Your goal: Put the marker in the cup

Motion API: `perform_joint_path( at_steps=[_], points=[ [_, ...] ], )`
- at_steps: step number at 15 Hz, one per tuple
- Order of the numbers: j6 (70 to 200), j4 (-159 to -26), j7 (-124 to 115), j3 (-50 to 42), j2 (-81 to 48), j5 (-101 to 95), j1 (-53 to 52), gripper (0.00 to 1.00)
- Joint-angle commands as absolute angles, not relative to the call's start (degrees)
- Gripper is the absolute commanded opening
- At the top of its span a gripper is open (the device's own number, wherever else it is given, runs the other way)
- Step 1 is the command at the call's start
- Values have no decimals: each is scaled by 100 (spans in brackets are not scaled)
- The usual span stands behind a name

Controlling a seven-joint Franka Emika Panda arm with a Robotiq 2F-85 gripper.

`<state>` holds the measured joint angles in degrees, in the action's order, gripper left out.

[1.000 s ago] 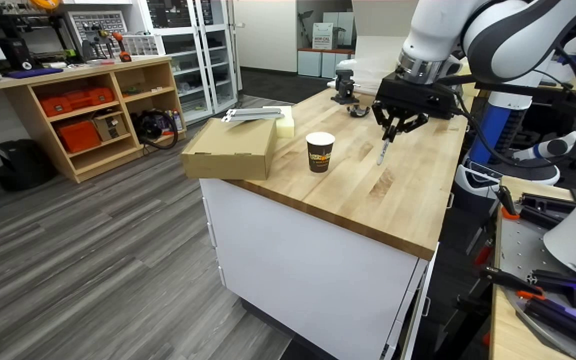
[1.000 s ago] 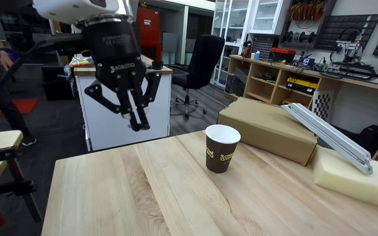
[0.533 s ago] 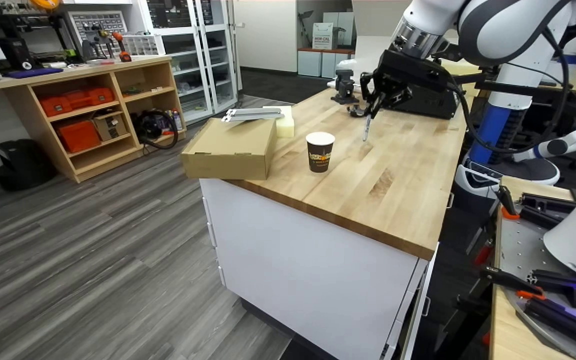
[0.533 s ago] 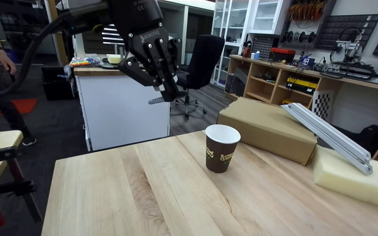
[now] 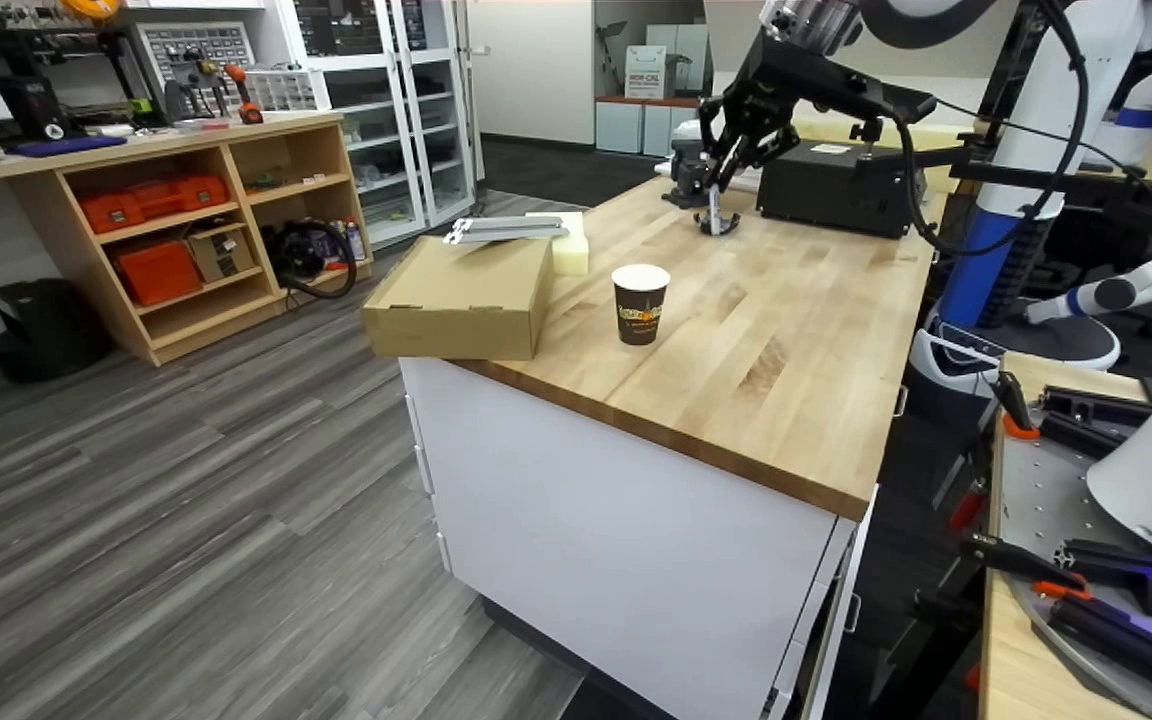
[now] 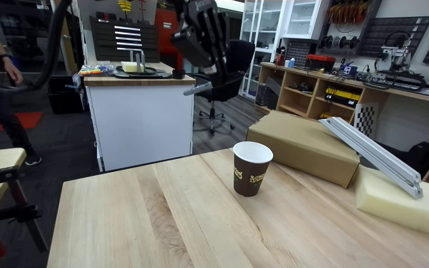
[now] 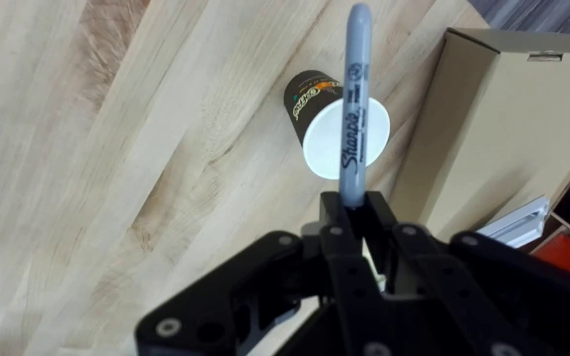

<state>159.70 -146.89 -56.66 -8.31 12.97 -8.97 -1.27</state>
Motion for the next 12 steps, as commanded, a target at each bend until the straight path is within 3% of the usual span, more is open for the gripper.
perform_joint_path(
  at_steps=[1, 12],
  points=[
    [15407, -13891, -5634, -244, 929, -1185, 573, 4],
    [15970, -12569, -6370, -142, -430, -2249, 612, 4]
  ],
)
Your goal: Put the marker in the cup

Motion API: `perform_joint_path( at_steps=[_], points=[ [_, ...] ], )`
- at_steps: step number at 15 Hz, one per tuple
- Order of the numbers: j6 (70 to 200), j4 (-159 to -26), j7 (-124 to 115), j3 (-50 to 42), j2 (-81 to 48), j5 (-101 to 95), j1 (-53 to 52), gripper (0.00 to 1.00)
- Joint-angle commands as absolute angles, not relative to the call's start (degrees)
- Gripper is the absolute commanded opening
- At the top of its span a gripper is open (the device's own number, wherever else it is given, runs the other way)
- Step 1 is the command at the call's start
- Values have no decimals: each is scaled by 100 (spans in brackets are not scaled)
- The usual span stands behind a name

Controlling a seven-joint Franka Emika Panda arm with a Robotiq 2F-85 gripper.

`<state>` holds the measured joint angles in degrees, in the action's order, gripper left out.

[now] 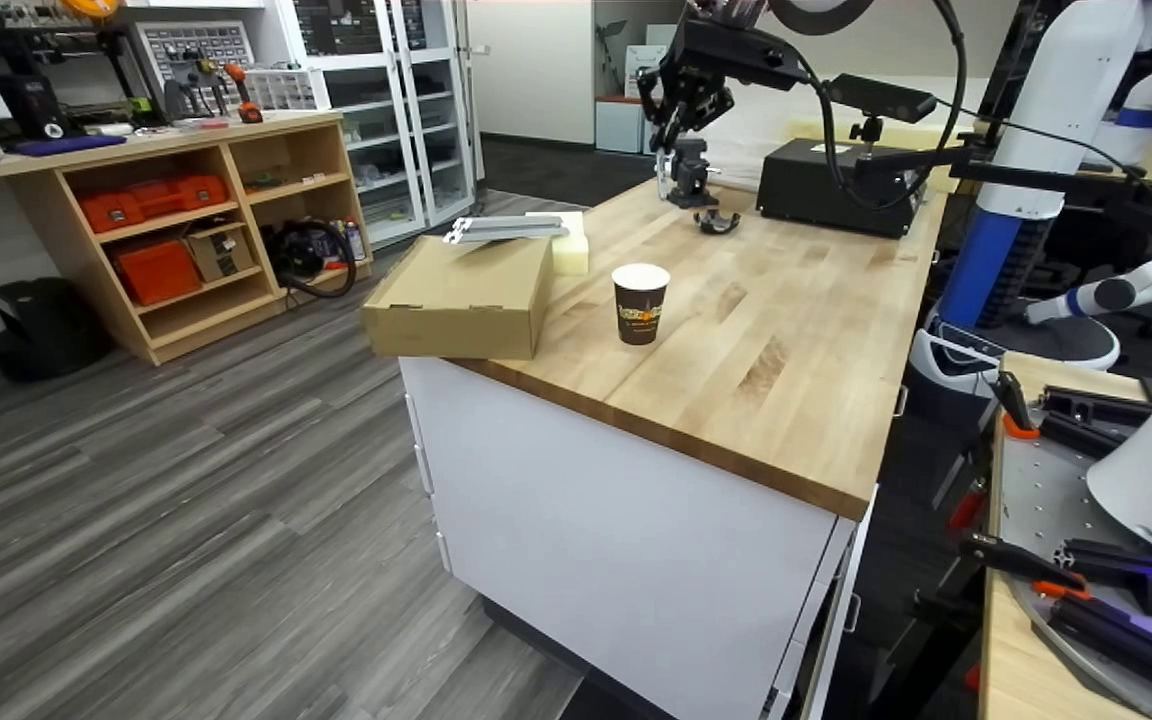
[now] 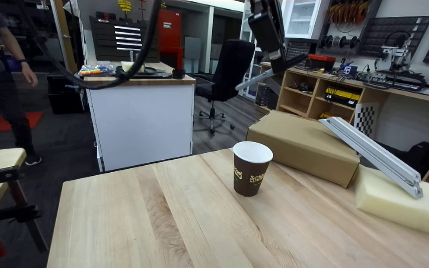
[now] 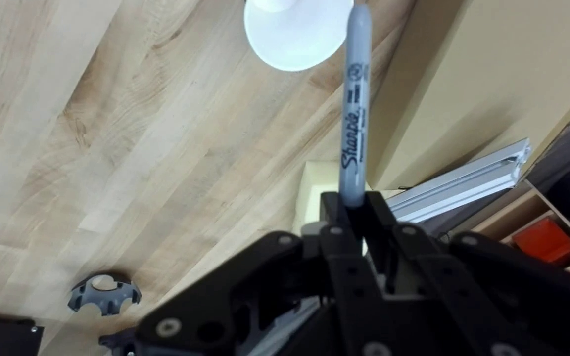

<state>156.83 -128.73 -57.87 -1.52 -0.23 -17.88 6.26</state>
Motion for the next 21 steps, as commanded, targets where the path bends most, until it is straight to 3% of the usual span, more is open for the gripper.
perform_joint_path(
  at_steps=[1, 9, 21],
  points=[
    [16086, -12519, -6646, -168, -539, -2478, 585, 4],
    [15934, -11951, -9615, -481, -1215, -4810, 103, 4],
    [14654, -11790, -10109, -467, -1315, -4649, -230, 4]
  ],
)
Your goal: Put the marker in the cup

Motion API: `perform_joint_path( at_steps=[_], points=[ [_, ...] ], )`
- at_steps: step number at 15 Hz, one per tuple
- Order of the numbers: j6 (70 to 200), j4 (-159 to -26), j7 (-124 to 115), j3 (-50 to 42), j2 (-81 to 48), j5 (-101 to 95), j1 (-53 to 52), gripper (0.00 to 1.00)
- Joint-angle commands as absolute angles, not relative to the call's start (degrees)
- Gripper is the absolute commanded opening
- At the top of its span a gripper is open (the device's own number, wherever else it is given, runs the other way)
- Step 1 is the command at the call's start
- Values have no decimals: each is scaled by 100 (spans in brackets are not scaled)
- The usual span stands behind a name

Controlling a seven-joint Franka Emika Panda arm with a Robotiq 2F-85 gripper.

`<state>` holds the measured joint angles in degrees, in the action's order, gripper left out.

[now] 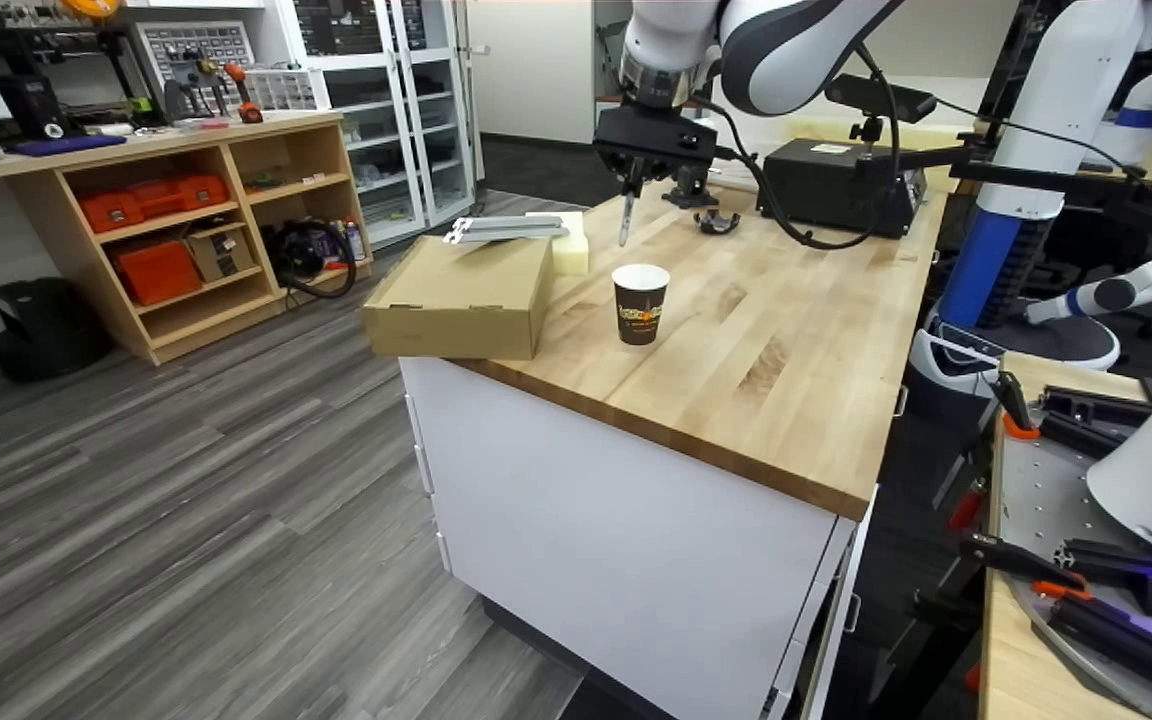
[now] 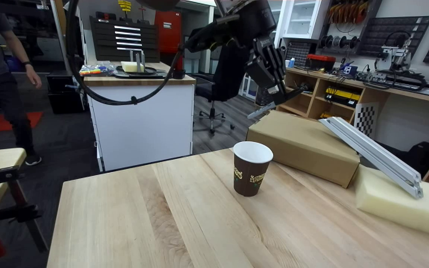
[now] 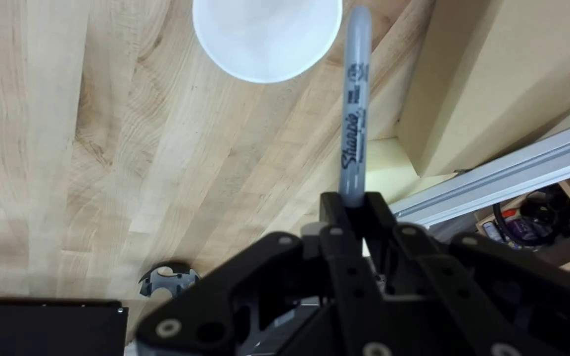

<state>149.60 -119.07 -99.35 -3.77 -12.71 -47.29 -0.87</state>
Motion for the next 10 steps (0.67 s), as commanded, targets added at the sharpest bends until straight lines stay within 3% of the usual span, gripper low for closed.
perform_joint_path(
  at_steps=[1, 10],
  points=[
    [14581, -11764, -10116, -470, -1339, -4631, -233, 4],
    [13974, -11087, -10129, -459, -1957, -4291, -444, 4]
  ],
)
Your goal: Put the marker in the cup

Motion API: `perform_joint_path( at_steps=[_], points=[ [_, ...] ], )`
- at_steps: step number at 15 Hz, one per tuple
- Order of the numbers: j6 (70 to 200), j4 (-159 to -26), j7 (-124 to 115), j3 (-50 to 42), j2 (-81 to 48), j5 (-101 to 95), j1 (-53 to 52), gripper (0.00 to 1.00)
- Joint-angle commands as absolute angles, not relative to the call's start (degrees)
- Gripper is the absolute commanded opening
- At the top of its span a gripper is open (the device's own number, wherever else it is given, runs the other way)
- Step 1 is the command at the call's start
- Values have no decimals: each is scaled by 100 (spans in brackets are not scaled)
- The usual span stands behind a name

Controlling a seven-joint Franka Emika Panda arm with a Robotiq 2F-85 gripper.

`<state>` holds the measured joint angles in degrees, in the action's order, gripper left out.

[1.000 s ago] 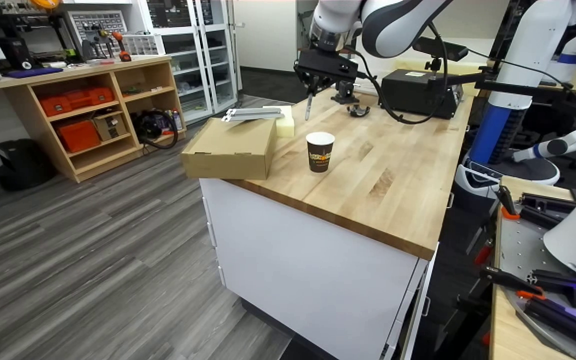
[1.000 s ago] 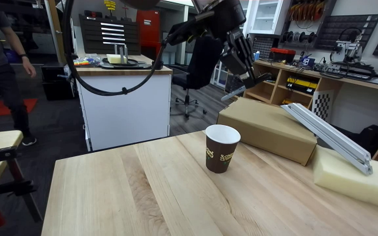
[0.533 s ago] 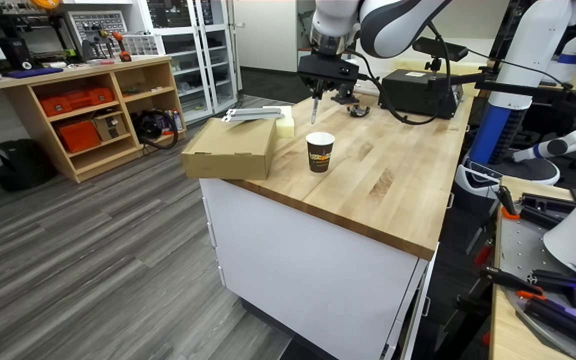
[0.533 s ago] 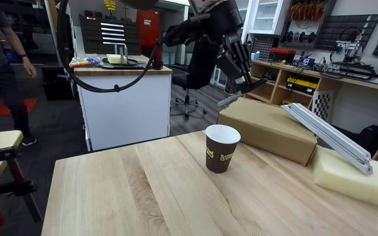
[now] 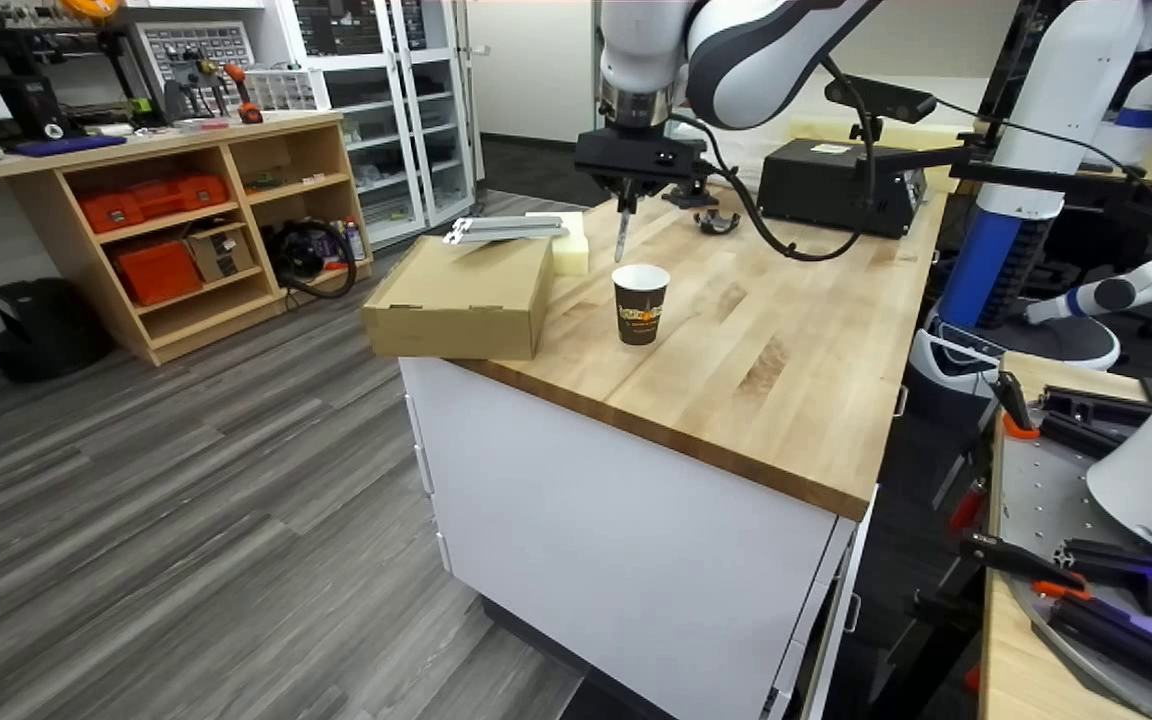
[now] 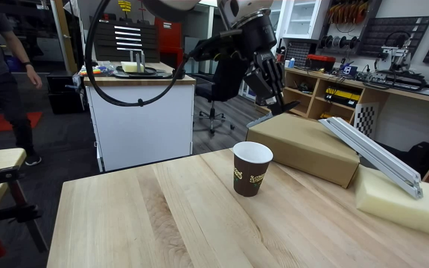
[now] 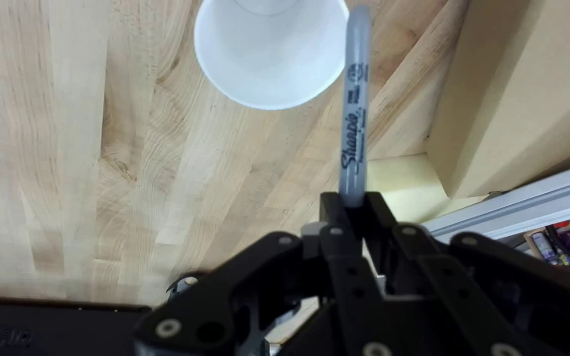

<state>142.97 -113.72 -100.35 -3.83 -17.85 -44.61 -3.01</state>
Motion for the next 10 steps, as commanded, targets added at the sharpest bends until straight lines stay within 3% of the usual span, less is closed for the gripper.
perform_joint_path(
  at_steps=[1, 10],
  points=[
    [13925, -11050, -10103, -460, -1990, -4220, -457, 4],
    [13514, -11186, -10187, -498, -1825, -3895, -608, 4]
  ],
)
